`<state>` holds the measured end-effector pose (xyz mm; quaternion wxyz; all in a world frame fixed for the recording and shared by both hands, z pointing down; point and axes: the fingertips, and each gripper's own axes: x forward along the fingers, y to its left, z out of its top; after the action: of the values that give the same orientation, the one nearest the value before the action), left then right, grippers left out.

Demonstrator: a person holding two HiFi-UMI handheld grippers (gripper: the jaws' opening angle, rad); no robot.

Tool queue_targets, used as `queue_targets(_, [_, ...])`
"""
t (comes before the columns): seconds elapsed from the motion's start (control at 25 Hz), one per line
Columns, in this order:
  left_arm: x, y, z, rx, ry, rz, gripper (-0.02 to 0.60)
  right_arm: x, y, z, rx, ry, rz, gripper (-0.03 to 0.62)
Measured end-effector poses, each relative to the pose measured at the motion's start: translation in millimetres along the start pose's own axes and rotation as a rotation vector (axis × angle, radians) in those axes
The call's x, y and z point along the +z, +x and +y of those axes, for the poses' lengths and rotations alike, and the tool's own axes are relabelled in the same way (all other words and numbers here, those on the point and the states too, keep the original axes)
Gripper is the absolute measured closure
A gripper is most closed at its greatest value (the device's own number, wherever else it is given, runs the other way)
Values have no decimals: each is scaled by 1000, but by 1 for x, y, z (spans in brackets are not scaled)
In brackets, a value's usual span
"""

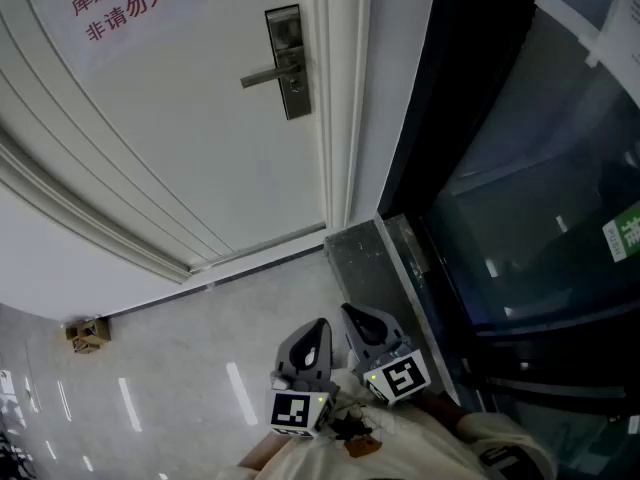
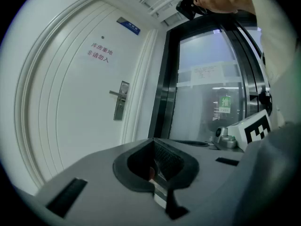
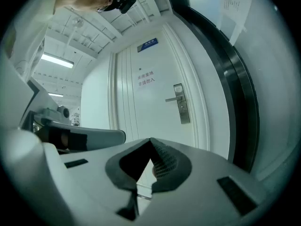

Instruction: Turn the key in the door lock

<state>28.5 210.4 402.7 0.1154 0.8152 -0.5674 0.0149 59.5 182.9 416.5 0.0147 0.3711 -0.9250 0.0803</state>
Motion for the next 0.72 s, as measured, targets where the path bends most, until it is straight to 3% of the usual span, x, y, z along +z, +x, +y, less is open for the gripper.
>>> queue_targets(0.32, [0, 5, -11, 44, -1, 5, 577, -1, -13, -28, -6, 14, -1, 589])
queue_targets(0.44, [-4, 12, -18, 52, -25, 34, 577, 0, -15, -34, 27, 33, -20, 589])
queue_targets(0.72, [-23, 29, -6, 84, -58, 77, 577, -12, 1, -56, 46, -119, 16, 556])
